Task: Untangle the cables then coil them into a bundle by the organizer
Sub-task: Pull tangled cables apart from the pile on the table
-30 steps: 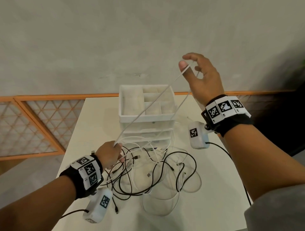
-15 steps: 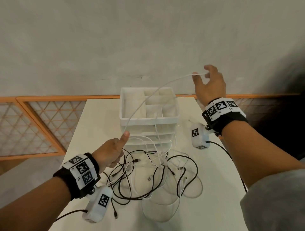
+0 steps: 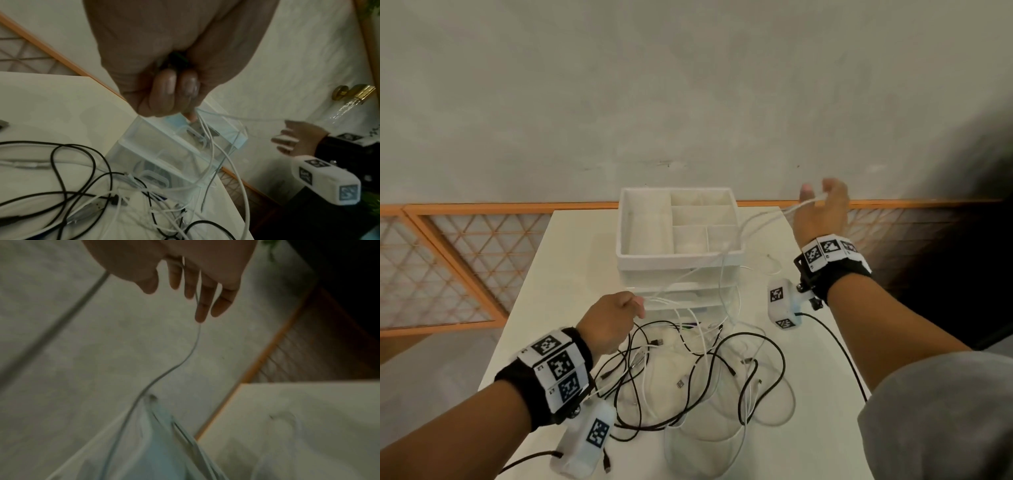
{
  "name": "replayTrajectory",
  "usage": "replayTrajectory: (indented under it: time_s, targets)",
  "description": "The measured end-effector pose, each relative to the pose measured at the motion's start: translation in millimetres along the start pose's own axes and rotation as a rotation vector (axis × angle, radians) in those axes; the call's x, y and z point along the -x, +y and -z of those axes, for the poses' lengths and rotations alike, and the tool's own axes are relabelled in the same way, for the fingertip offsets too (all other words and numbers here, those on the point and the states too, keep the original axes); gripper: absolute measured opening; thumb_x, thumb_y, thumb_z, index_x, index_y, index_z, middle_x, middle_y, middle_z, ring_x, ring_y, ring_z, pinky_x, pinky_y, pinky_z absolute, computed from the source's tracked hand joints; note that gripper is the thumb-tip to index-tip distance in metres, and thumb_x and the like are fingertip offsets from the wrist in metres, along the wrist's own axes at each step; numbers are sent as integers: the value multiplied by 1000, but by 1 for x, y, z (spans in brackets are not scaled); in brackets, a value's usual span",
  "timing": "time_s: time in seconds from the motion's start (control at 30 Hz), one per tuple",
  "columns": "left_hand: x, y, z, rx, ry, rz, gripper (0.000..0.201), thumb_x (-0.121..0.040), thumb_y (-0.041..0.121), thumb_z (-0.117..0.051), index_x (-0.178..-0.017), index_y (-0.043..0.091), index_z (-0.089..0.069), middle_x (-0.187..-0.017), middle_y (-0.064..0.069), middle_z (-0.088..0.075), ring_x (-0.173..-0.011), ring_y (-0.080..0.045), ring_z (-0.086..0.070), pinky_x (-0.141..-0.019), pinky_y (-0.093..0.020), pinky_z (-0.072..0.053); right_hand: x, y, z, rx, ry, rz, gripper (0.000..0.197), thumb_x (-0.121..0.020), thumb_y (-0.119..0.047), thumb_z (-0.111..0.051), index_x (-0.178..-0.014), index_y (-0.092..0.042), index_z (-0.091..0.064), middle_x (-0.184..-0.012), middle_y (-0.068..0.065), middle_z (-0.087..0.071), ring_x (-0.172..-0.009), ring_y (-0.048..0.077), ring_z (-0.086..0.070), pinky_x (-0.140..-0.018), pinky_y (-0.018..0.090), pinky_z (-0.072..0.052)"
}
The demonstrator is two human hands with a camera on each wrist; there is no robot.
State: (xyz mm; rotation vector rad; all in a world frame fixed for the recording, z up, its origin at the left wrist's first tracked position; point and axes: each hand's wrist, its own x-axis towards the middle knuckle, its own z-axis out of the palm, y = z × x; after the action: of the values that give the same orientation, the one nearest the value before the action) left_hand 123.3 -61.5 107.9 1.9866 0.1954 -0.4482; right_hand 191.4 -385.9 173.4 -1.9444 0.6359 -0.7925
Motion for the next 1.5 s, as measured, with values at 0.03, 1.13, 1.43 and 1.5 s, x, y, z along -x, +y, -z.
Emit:
replayTrajectory:
  time_s: [0.03,1.13,1.43,1.5]
  targets:
    - [-2,0,-1,-15,32,4,28,-101,21,-42,-82,9,-58,-48,4,-38,-42,-14,-23,-41,-19,-19,-2,-12,2,-43,47,126,48,-98,-32,-55,-141,-16,-41,-148,5,-41,-129,16,-45,-100,22,-35]
    - [32,64,-7,132,-85,-488,34,-102,30,-49,-92,8,-72,-47,15,-39,-40,-8,-30,-41,-18,-24,125,-24,22,-9,-893,270,41,-80,-31,-79,-117,-39,-64,-55,-11,-45,-54,10,-41,-58,21,-37]
    - [54,77,51,399,-79,-625,32,-100,34,-51,-81,14,-68,-60,0,-25,-51,-17,-16,-46,-28,-11,76,55,3,741,-742,-24,35,-94,-41,-61,-105,-10,-72,-109,14,-70,-95,34,-66,-81,35,-53]
    - [48,47,55,196,-59,-467,35,-99,40,-50,-78,18,-66,-58,6,-33,-49,-12,-25,-45,-23,-18,55,62,7,651,-576,-113,33,-94,-37,-60,-98,-6,-71,-104,18,-72,-91,38,-69,-84,44,-59]
